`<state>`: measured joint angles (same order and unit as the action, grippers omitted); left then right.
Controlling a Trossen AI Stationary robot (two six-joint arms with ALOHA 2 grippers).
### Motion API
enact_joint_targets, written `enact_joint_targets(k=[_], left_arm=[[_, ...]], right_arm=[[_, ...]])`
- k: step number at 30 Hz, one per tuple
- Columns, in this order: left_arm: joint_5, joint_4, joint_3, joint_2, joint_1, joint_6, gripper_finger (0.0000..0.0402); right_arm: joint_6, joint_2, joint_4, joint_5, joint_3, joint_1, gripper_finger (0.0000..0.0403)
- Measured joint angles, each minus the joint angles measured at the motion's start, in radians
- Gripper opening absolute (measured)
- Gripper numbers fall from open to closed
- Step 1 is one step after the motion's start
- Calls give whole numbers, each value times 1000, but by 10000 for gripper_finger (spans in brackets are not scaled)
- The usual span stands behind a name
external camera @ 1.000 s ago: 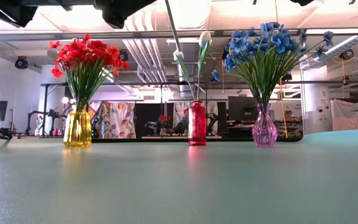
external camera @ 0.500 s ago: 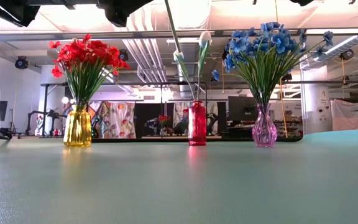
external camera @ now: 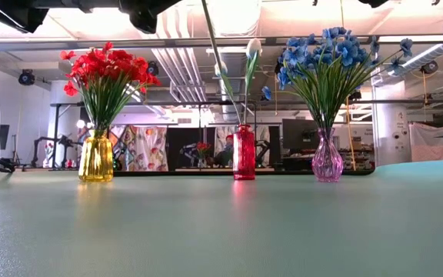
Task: Sort flowers into vase by color
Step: Put the white flower into the red vase
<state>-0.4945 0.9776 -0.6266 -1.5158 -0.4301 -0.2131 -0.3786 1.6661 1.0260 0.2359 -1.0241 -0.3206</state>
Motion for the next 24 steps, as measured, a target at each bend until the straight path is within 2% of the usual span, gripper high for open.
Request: enact_joint_targets(k=[17,20,24], left_arm=[[-5,-39,0,13,-3,-14,0],[-46,-91,1,27,-13,-12,0],[-101,-191,1,70,-28,-2,0]], right_arm=[[0,0,-16,1,-2,0,12],[2,-2,-52,8,-2,0,12],[58,-6,-84,72,-2,0,15]])
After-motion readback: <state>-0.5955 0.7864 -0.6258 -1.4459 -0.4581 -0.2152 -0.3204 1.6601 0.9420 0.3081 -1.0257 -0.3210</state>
